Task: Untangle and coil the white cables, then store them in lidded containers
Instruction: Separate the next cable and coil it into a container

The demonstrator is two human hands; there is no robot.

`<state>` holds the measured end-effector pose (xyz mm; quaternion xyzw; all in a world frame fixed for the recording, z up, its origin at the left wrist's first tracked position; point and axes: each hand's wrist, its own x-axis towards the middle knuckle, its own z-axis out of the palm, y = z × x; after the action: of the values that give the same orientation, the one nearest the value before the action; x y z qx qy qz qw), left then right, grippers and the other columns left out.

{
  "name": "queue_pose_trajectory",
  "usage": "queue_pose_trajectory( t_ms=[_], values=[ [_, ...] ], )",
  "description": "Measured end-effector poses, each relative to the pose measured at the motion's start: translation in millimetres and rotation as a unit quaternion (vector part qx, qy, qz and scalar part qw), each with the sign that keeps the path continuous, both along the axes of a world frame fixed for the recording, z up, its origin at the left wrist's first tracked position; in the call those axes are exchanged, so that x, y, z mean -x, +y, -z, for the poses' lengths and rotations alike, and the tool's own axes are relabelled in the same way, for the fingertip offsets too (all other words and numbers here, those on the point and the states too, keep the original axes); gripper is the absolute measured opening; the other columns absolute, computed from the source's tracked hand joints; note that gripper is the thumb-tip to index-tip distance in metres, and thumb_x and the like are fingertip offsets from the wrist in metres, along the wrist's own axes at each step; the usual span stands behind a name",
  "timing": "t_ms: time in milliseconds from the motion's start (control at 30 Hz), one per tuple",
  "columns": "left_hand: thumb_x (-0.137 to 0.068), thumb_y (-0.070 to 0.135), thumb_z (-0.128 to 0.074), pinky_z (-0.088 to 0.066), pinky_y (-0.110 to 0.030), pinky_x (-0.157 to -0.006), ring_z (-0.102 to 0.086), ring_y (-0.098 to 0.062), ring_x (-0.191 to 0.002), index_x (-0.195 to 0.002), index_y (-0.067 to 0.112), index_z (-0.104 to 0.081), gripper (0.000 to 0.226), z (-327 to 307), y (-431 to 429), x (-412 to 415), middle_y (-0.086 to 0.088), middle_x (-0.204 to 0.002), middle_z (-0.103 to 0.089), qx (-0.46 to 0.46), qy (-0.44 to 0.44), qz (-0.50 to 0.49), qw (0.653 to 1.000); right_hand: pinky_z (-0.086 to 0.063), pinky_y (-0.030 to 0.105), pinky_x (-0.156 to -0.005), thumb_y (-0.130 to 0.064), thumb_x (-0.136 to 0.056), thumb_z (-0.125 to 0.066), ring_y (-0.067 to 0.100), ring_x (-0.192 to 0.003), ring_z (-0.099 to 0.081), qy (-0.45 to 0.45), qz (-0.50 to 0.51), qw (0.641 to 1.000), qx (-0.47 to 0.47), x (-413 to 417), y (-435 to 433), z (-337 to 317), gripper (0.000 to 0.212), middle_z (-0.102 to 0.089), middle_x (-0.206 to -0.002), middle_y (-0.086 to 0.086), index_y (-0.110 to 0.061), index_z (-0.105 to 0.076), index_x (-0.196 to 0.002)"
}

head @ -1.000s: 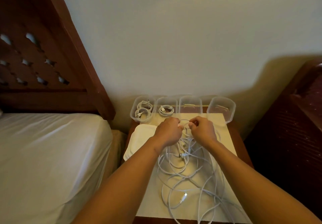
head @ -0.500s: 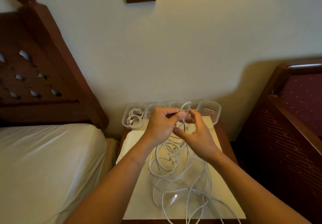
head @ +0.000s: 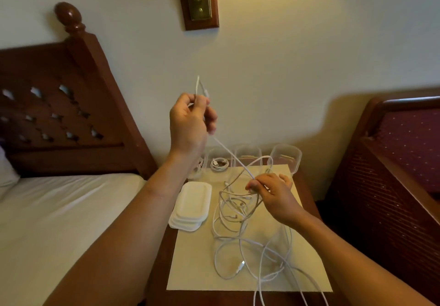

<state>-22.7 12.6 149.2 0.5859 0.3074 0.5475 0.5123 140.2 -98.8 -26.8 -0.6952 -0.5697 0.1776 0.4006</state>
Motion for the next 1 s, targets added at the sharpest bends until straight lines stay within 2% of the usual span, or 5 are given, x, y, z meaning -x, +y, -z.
queue_pose_trajectory(
  t_ms=[233, 433, 600, 833, 1000],
  values=[
    [-0.089, 0.034, -0.071, -0.045, -0.03, -0.066, -0.057, -0.015, -0.078, -0.09, 0.02, -0.064, 0.016, 53.7, -17.5, 13.0, 0.003, -0.088, -0.062, -0.144, 0.468, 0.112, 0.865, -0.028, 0.059, -0.111, -0.03, -0.11, -0.047, 0.006, -0.091, -0.061, 0.021, -0.039, 0.999, -0.023, -1.9, -2.7, -34.8, 0.032, -0.069, -0.08, -0.015, -0.034, -0.067, -0.085],
    [-0.096, 0.06, -0.059, -0.048, -0.04, -0.087, -0.052, -0.016, -0.104, -0.104, 0.031, -0.073, 0.033, 64.5, -21.0, 2.8, 0.011, -0.106, -0.062, -0.268, 0.551, 0.109, 0.783, -0.008, 0.049, -0.119, -0.019, -0.109, -0.045, 0.003, -0.102, -0.058, -0.058, -0.013, 0.998, -0.033, -2.7, -9.0, -44.0, 0.034, -0.067, -0.081, -0.011, -0.036, -0.065, -0.088],
    [-0.103, 0.042, -0.058, -0.038, -0.031, -0.06, -0.059, -0.016, -0.073, -0.078, 0.029, -0.062, 0.029, 50.2, -27.7, -3.3, 0.012, -0.071, -0.059, -0.267, 0.488, 0.058, 0.829, -0.011, 0.044, -0.115, -0.033, -0.11, -0.04, 0.002, -0.1, -0.057, -0.057, 0.032, 0.997, -0.043, 9.1, -9.6, -39.5, 0.033, -0.067, -0.08, -0.013, -0.032, -0.063, -0.087],
    [-0.103, 0.026, -0.062, -0.036, -0.02, -0.055, -0.046, -0.003, -0.054, -0.082, 0.007, -0.071, 0.029, 15.1, -22.3, 15.2, 0.015, -0.056, -0.056, -0.127, 0.165, -0.027, 0.978, -0.006, 0.047, -0.119, -0.041, -0.108, -0.041, -0.002, -0.107, -0.056, -0.03, 0.028, 0.999, -0.026, 10.5, -18.4, -24.4, 0.026, -0.067, -0.089, -0.021, -0.035, -0.061, -0.091],
    [-0.092, 0.001, -0.052, -0.058, -0.047, -0.083, -0.063, -0.03, -0.078, -0.07, 0.008, -0.053, 0.023, 29.3, -25.0, 28.6, -0.007, -0.07, -0.054, 0.188, -0.119, 0.058, 0.973, -0.054, 0.035, -0.085, -0.024, -0.103, -0.061, 0.007, -0.086, -0.069, 0.081, -0.034, 0.992, -0.091, 10.6, -10.1, -53.8, 0.013, -0.073, -0.086, -0.007, -0.019, -0.072, -0.097]
  ],
)
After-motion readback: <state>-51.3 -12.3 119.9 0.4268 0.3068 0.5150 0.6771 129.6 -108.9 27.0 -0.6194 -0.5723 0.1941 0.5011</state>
